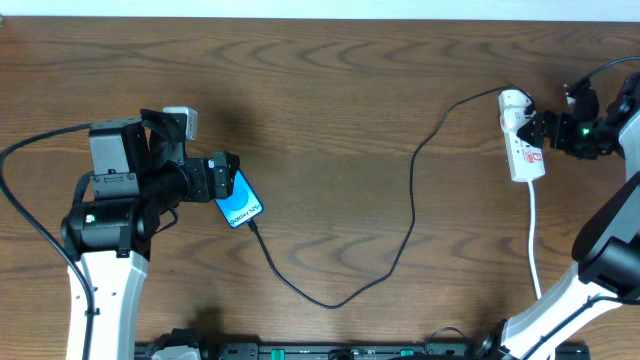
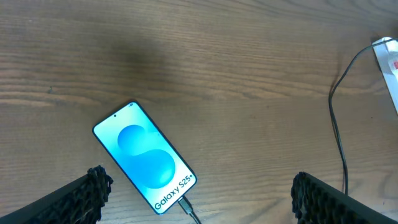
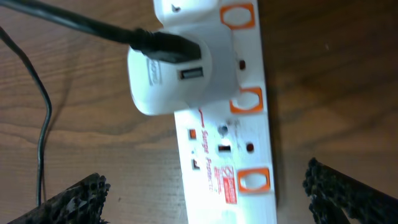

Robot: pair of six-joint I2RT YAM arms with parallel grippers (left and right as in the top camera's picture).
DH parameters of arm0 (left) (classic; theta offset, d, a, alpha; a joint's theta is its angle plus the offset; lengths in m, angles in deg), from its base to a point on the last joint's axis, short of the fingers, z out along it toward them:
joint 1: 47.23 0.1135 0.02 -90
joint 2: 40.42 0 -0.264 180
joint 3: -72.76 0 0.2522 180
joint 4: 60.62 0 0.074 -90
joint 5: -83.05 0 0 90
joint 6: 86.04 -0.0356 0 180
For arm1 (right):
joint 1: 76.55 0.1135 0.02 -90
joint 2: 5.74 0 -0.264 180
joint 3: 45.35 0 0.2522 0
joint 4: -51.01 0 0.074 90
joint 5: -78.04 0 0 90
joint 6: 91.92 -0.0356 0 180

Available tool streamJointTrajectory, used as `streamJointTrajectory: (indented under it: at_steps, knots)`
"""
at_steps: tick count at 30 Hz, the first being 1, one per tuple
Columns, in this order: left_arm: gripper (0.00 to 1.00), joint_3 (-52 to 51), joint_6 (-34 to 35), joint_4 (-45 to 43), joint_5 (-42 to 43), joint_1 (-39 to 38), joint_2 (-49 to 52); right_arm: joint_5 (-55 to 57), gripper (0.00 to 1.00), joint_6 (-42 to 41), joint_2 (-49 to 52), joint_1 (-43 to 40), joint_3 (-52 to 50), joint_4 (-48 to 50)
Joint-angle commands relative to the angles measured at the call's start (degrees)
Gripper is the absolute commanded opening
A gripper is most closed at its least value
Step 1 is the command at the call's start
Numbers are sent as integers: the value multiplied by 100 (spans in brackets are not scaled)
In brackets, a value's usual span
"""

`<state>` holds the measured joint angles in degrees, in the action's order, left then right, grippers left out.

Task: Plug charger to phone and switch on socket

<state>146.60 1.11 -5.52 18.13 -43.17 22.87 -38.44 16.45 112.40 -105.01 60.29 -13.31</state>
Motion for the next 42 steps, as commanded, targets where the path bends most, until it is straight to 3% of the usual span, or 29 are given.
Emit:
streamJointTrajectory:
  at_steps: [1,42]
  knots:
    - [95,-17,-55,0,-72,-13,28,-289,99,315,39,76,79,116]
    - [95,-17,-55,0,-72,-13,28,-608,99,28,605,415,68,625]
